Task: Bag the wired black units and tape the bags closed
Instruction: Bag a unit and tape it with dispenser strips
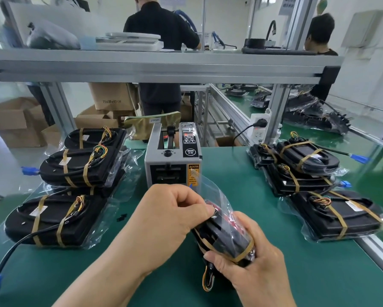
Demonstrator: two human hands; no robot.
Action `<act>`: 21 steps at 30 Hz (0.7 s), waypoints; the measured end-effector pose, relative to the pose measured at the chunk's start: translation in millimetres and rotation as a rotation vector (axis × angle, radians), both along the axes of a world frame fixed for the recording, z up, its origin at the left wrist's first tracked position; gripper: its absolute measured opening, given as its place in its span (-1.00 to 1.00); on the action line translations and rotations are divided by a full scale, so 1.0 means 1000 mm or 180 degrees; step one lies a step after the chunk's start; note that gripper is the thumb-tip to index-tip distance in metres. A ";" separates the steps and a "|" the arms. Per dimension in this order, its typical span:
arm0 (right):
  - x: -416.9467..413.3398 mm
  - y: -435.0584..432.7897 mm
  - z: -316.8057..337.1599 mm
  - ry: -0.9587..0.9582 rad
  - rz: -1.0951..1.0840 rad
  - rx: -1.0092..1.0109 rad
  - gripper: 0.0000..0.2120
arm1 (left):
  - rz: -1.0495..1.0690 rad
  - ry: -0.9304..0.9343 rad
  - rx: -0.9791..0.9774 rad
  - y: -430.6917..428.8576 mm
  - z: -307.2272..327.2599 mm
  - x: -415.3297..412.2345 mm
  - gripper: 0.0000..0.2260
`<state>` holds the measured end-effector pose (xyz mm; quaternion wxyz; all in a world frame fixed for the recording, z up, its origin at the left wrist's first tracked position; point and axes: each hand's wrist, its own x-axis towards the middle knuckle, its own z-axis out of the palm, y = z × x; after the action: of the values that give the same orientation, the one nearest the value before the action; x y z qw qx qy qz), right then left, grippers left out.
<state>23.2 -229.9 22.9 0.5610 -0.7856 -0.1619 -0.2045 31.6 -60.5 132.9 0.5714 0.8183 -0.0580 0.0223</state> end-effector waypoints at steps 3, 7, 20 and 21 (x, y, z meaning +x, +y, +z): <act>0.001 0.000 -0.001 -0.0023 0.0006 0.0017 -0.23 | -0.0002 0.0062 -0.0012 0.000 0.000 0.002 -0.83; 0.001 0.000 0.000 -0.0027 -0.0014 0.0020 -0.25 | -0.0009 0.0059 0.0024 0.001 -0.002 0.003 -0.82; 0.002 -0.002 -0.004 -0.0146 -0.0033 -0.0094 -0.18 | -0.0029 0.0107 -0.0401 -0.001 -0.001 0.003 -0.82; 0.002 -0.002 -0.004 -0.0157 -0.0035 -0.0107 -0.18 | -0.0034 0.0085 -0.0455 0.000 -0.001 0.003 -0.83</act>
<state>25.0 -232.1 19.1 0.5425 -0.7905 -0.1748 -0.2241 34.7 -60.6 132.4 0.6292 0.7753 -0.0529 0.0124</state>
